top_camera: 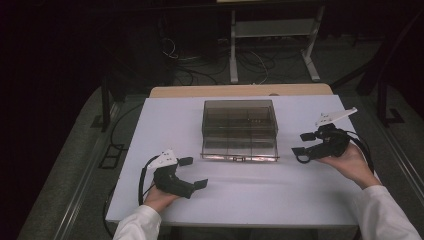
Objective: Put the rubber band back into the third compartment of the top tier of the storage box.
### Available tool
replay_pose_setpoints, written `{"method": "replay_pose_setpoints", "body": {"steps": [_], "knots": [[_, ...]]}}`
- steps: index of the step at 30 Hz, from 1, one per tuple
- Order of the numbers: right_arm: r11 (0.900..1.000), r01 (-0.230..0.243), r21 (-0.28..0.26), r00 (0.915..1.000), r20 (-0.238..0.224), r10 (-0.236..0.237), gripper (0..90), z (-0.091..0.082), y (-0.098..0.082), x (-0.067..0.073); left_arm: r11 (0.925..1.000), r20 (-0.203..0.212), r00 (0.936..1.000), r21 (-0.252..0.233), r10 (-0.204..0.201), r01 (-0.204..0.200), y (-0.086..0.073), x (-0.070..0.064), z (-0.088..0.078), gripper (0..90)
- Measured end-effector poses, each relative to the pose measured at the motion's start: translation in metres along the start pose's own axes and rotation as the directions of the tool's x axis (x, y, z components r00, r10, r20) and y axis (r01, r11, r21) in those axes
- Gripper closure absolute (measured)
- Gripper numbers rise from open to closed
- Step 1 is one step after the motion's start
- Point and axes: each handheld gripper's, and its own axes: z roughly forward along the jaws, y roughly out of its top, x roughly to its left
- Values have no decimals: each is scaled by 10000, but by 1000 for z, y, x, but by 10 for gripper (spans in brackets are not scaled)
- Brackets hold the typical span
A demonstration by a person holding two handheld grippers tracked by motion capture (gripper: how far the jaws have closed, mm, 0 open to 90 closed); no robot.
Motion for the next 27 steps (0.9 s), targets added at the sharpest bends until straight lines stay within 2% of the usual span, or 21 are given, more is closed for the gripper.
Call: {"method": "replay_pose_setpoints", "body": {"steps": [10, 27], "knots": [[9992, -295, 264, 9996, 26, 295, 268, 8, -11, -4, 10000, 3, 10000, 8, 7, -7, 0, 0, 0, 0], [9969, -495, 605, 9988, 51, 493, 269, 17, -24, -8, 10000, 5, 10000, 22, 16, -16, 0, 0, 0, 0]]}}
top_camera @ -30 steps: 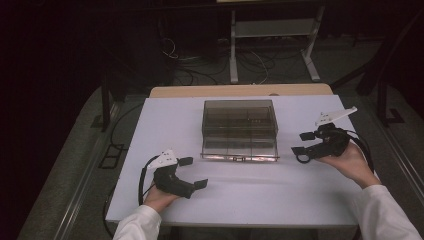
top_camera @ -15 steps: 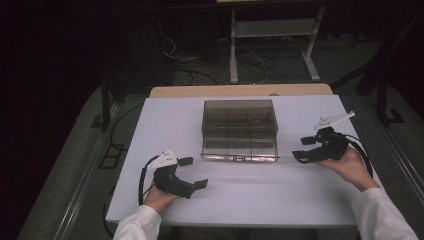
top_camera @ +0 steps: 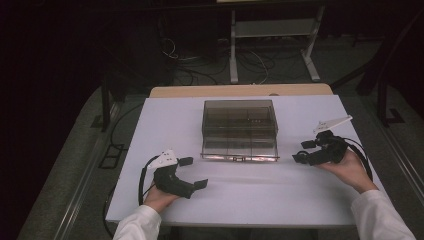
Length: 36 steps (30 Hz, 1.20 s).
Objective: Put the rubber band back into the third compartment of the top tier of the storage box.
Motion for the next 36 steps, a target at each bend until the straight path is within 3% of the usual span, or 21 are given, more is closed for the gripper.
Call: {"method": "replay_pose_setpoints", "body": {"steps": [15, 23, 36], "knots": [[9995, -137, 270, 9999, 51, 135, 282, 6, -9, -3, 10000, -6, 10000, 9, 10, -10, 0, 0, 0, 0], [9988, -115, 475, 9998, 157, 108, 341, 8, -12, -4, 10000, -4, 10000, 28, 23, -23, 0, 0, 0, 0], [9982, 1, 600, 9987, 511, -32, 513, 13, -17, -5, 10000, -5, 10000, 35, 29, -29, 0, 0, 0, 0]]}}
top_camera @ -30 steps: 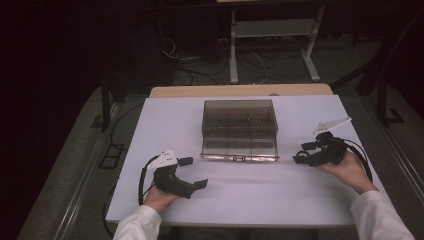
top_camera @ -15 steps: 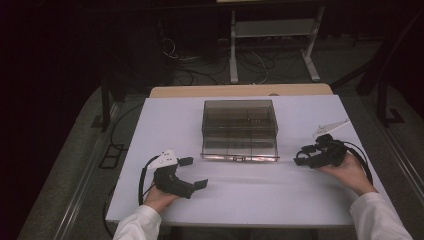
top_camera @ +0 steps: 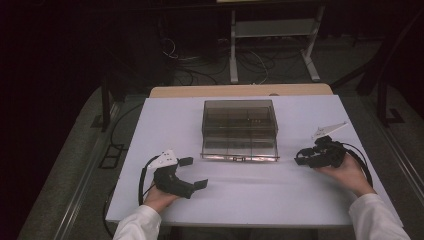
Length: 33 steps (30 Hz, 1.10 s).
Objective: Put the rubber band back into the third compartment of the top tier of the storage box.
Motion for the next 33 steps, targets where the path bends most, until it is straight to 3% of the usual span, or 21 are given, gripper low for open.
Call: {"method": "replay_pose_setpoints", "body": {"steps": [25, 33], "knots": [[9997, -192, 123, 9985, 522, 185, 768, 11, -8, -3, 10000, 2, 10000, 33, -23, 23, 0, 0, 1, 0], [9994, -316, 169, 9987, 411, 309, 837, 13, -8, -4, 10000, 2, 10000, 32, -28, 28, -1, 0, 1, 0]]}}
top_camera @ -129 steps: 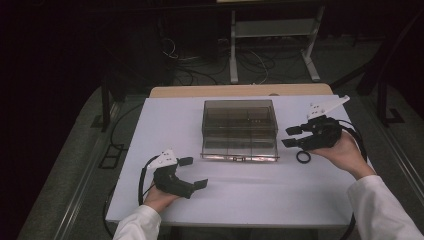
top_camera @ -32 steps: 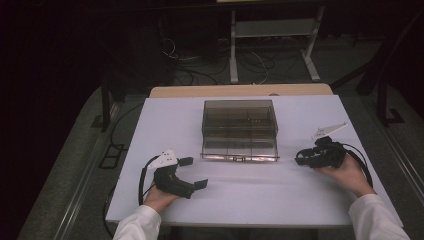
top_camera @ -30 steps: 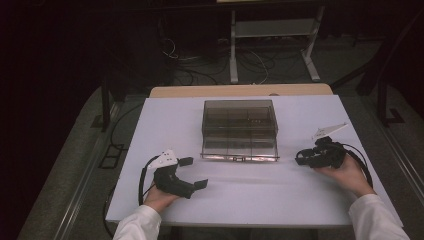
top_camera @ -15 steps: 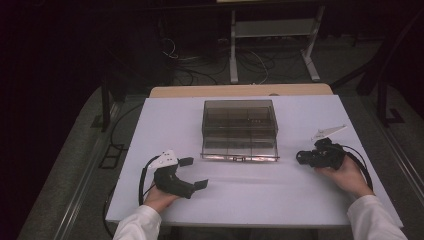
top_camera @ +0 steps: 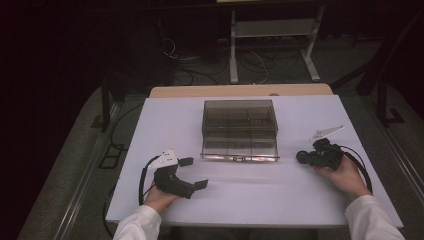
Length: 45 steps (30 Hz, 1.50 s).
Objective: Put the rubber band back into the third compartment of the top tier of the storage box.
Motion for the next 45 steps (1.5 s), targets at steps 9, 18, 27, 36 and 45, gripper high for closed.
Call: {"method": "replay_pose_setpoints", "body": {"steps": [9, 18, 27, 36, 45], "knots": [[9999, -151, 3, 9999, 2, 151, 858, 0, 0, -1, 10000, -10, 10000, 24, 21, -21, 0, 0, 0, 0], [9994, -331, 22, 9994, -29, 331, 864, -1, 0, -3, 10000, -16, 10000, 8, -9, 9, 0, 1, 0, 0], [9988, -469, -167, 9989, -66, 468, 864, -5, 1, -5, 10000, -8, 10000, 13, 12, -12, 0, 1, 0, 0], [9979, -554, -345, 9984, -144, 550, 864, -10, 1, -5, 10000, -10, 10000, 22, 17, -17, 0, 0, 0, 0], [9971, -552, -527, 9982, -243, 540, 863, -19, 5, -4, 10000, -6, 10000, 25, 24, -24, 0, 0, 0, 0]]}}
